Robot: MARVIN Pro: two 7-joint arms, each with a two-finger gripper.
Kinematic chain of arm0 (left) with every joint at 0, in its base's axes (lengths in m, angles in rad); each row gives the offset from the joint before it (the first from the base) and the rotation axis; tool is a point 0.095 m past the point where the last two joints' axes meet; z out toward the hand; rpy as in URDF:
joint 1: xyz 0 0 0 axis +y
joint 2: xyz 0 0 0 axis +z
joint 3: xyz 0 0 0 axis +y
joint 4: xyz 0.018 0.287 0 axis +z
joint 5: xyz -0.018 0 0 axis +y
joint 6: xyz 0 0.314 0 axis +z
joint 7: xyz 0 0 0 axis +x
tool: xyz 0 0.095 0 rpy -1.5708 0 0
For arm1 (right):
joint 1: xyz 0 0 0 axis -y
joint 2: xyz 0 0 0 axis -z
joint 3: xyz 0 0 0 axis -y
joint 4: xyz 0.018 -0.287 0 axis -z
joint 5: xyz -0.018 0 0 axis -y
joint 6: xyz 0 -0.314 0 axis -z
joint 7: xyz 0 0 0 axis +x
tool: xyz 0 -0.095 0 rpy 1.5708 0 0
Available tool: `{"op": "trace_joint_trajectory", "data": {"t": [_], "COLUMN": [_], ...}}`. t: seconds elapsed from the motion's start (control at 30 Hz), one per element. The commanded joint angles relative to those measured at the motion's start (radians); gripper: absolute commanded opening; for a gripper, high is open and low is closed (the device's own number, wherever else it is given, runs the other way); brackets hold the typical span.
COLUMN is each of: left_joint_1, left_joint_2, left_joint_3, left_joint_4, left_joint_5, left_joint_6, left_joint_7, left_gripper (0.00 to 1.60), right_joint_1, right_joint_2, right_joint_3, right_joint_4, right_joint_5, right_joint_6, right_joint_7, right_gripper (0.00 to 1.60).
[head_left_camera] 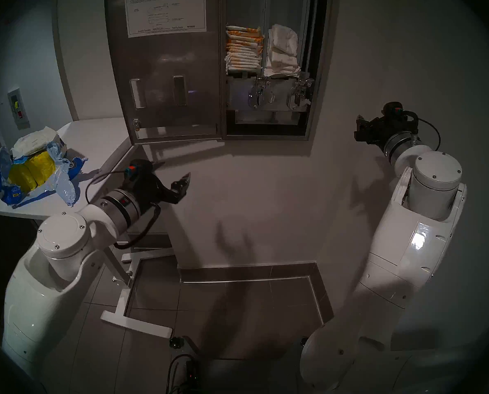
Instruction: Open the dispenser door, put the pads inside, close the door
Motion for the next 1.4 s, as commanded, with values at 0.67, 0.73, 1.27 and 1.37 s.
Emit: {"op": "trace_joint_trajectory", "data": {"t": [0.67,0.73,1.27,1.37], "left_joint_1": [-0.248,-0.272,-0.387,-0.431], "left_joint_2": [0.157,0.166,0.254,0.26], "left_joint_3": [-0.295,-0.281,-0.145,-0.106], "left_joint_4": [0.29,0.314,0.458,0.496], "left_joint_5": [-0.147,-0.151,-0.162,-0.157], "left_joint_6": [-0.008,-0.007,-0.022,-0.021], "left_joint_7": [-0.125,-0.132,-0.129,-0.123], "left_gripper": [1.6,1.6,0.0,0.0], "right_joint_1": [0.017,0.017,0.014,0.014], "right_joint_2": [0.009,0.01,0.011,0.015], "right_joint_3": [-0.013,-0.014,-0.017,-0.017], "right_joint_4": [-0.028,-0.028,-0.03,-0.028], "right_joint_5": [0.009,0.01,0.014,0.015], "right_joint_6": [-0.003,-0.002,-0.002,-0.001], "right_joint_7": [-0.011,-0.012,-0.018,-0.018], "right_gripper": [1.29,1.29,1.29,1.29]}}
